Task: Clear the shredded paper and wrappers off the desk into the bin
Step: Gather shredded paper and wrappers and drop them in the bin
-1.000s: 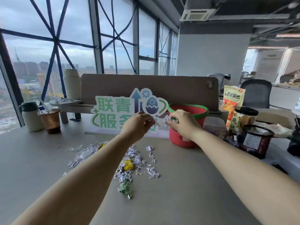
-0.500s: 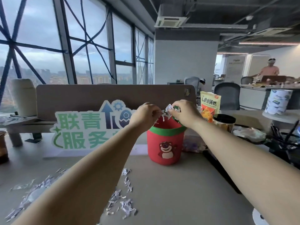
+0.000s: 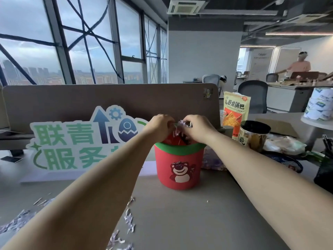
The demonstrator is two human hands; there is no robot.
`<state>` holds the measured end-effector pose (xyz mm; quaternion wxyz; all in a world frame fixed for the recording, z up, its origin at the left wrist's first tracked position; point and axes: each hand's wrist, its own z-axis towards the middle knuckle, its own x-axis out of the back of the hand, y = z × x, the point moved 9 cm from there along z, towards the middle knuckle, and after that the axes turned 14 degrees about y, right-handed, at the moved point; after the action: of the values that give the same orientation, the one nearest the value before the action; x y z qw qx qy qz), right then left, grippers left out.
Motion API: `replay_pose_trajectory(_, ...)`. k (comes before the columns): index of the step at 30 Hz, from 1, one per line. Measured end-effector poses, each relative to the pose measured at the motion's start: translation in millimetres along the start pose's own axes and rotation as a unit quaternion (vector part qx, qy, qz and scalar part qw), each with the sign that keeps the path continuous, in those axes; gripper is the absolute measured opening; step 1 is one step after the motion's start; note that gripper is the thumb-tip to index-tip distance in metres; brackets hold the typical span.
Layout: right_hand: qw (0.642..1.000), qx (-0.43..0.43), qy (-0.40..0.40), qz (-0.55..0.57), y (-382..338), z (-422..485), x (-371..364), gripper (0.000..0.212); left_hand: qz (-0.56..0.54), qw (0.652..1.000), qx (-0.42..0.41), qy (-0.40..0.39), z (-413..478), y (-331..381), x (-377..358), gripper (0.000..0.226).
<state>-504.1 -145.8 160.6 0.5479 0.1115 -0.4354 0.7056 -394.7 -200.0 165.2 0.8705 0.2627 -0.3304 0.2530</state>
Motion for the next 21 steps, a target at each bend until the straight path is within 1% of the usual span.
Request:
replay_pose_trajectory(2, 1.000, 0.001, -0.010, -0.004, -1, -1, -1, 0.024, 0.008, 1.000, 0.007, -0.001, 0, -2, 3, 0.030)
replay_pose_trajectory(7, 1.000, 0.006, -0.026, -0.011, -4, -5, 0, 0.027, 0.010, 1.000, -0.009, -0.012, -4, 0, 9, 0.030)
replay_pose_trajectory(13, 0.999, 0.019, -0.027, -0.032, -13, -14, 11, 0.028, 0.003, 0.999, -0.032, -0.013, -16, 13, 21, 0.028)
replay_pose_trajectory(16, 0.999, 0.026, -0.023, -0.023, -18, -25, 21, 0.026, -0.001, 0.999, -0.040, -0.004, -27, 18, 33, 0.027)
replay_pose_trajectory(18, 0.999, 0.048, 0.008, -0.023, -25, -36, 32, 0.022, -0.003, 0.999, -0.042, 0.013, -40, 20, 45, 0.028)
replay_pose_trajectory(21, 0.989, 0.094, 0.108, -0.048, -33, -53, 57, 0.016, 0.005, 0.996, -0.064, 0.064, -66, 28, 66, 0.030)
